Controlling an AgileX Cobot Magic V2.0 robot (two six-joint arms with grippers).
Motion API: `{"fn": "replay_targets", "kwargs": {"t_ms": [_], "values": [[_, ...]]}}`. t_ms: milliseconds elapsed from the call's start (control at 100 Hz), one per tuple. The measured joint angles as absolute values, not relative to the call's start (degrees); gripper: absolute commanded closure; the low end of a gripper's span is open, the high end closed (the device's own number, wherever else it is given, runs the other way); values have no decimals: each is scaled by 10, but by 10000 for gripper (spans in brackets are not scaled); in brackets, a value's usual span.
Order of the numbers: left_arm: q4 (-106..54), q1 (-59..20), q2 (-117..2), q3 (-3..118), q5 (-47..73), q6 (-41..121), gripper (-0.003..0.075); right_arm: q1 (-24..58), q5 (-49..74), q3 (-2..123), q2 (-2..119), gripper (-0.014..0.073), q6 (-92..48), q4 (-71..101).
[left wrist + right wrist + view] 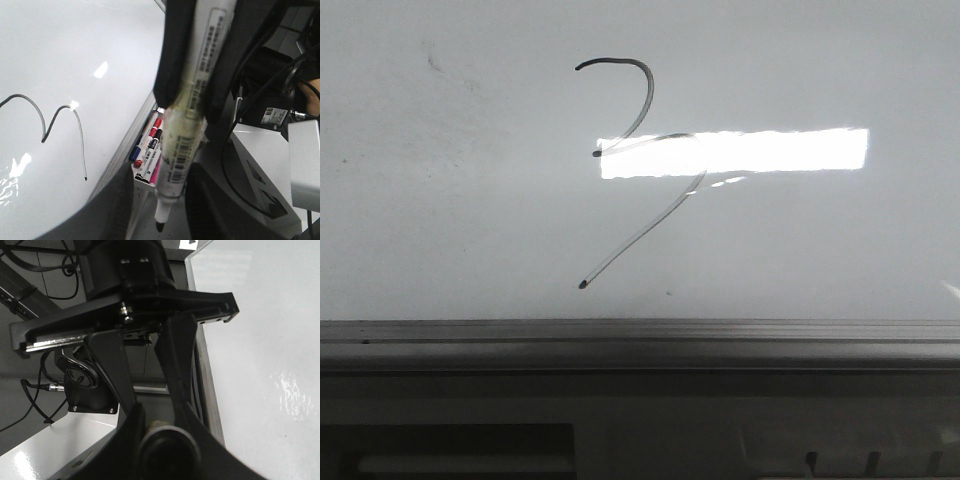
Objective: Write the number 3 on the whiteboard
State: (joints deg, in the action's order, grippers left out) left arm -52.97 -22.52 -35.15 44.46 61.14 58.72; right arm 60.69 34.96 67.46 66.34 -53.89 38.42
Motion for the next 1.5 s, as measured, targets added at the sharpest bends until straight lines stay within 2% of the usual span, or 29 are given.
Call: {"fn": "replay_targets", "kwargs": {"t_ms": [450, 550, 690, 720, 780, 900, 950, 1000, 1040, 1130, 1200, 1270, 1400, 1500], "values": [[-534, -225, -394, 445, 616, 587, 519, 609, 338, 675, 666, 635, -541, 375], [-536, -225, -399, 445, 616, 587, 575, 609, 335, 675, 666, 635, -541, 375], [-540, -228, -401, 445, 616, 587, 716, 609, 329, 675, 666, 624, -542, 371], [-540, -228, -401, 445, 616, 589, 741, 609, 329, 675, 666, 598, -542, 371], [-540, -228, -401, 445, 616, 592, 741, 609, 329, 675, 666, 515, -542, 371], [-546, -228, -401, 445, 608, 593, 741, 608, 329, 675, 666, 225, -542, 368], [-549, -228, -402, 445, 595, 593, 741, 601, 330, 675, 666, 132, -537, 368], [-550, -228, -404, 445, 576, 592, 741, 586, 336, 675, 664, 69, -526, 366], [-551, -228, -406, 443, 553, 589, 741, 569, 348, 675, 660, 53, -517, 362], [-562, -228, -407, 432, 489, 578, 741, 518, 382, 675, 644, 86, -487, 356], [-581, -228, -407, 410, 429, 564, 741, 475, 406, 675, 623, 167, -459, 355], [-617, -228, -413, 380, 371, 559, 741, 436, 422, 672, 598, 310, -440, 352], [-689, -228, -449, 341, 315, 572, 741, 387, 437, 650, 545, 664, -431, 352], [-733, -228, -487, 336, 301, 597, 741, 369, 437, 620, 502, 652, -430, 352]]}}
